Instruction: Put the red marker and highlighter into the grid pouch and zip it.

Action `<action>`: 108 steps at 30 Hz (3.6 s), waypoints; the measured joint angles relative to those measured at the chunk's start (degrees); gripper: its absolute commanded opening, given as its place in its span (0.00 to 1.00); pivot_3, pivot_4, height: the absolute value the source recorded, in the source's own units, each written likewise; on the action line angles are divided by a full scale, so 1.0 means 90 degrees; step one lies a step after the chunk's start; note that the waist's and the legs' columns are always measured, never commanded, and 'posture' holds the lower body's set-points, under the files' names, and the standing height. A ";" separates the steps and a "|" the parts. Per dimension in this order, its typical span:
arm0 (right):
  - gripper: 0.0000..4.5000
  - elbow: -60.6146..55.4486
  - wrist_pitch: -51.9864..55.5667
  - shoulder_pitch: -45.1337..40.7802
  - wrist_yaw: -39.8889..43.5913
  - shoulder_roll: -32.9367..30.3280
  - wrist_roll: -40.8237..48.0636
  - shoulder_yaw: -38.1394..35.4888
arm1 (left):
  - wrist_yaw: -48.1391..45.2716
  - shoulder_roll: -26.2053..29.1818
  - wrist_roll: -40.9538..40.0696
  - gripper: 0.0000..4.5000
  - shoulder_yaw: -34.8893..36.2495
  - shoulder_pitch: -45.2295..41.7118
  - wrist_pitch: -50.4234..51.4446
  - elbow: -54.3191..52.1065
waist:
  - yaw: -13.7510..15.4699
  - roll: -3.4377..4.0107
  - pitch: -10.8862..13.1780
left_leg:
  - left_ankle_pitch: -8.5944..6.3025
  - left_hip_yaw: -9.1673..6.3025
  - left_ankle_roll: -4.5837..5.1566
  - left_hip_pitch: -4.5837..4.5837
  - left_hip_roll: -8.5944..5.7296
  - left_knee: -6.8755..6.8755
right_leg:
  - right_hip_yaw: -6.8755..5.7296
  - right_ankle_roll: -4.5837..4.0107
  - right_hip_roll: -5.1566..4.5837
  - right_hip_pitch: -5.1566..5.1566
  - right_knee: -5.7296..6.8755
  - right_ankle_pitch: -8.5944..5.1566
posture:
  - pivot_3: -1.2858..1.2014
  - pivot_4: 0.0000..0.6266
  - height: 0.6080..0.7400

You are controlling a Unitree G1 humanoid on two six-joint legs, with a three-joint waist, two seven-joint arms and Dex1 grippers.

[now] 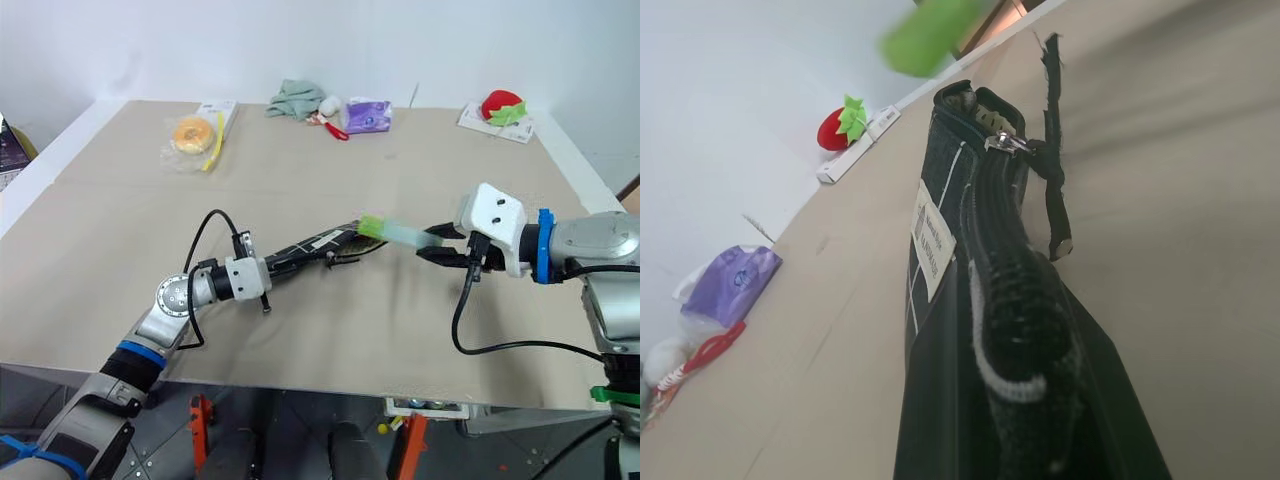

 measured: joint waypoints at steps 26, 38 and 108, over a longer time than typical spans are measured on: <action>0.22 0.0542 -0.1173 -0.1188 -0.0054 0.1270 -0.1397 0.1847 | -0.0157 -0.0059 0.0002 0.00 -0.0027 -0.0087 -0.0093 0.0049 | 0.0019 0.0000 0.0002 | 0.0004 -0.0001 -0.0006 -0.0004 0.0005 0.0012 | -0.0001 -0.0003 0.0006 -0.0002 0.0010 0.0009 | 0.52 0.24 0.95; 0.88 0.0309 -0.0918 -0.1388 -0.0024 0.1518 -0.1298 0.1922 | -0.0259 -0.0103 -0.0005 0.00 -0.0030 -0.0126 -0.0079 0.0057 | 0.0023 -0.0001 0.0002 | 0.0004 -0.0002 -0.0007 -0.0006 0.0000 0.0016 | -0.0001 -0.0014 -0.0001 0.0000 0.0012 0.0015 | 0.52 0.24 0.95; 0.68 0.1030 0.0882 -0.0751 -0.0544 0.0626 0.0598 -0.0149 | -0.1961 0.0152 -0.1815 0.55 -0.0031 0.0150 0.2600 -0.1045 | 0.0015 0.0000 0.0001 | 0.0003 -0.0002 -0.0005 -0.0004 0.0002 0.0029 | 0.0000 -0.0006 0.0002 0.0005 0.0024 0.0014 | 0.52 0.24 0.95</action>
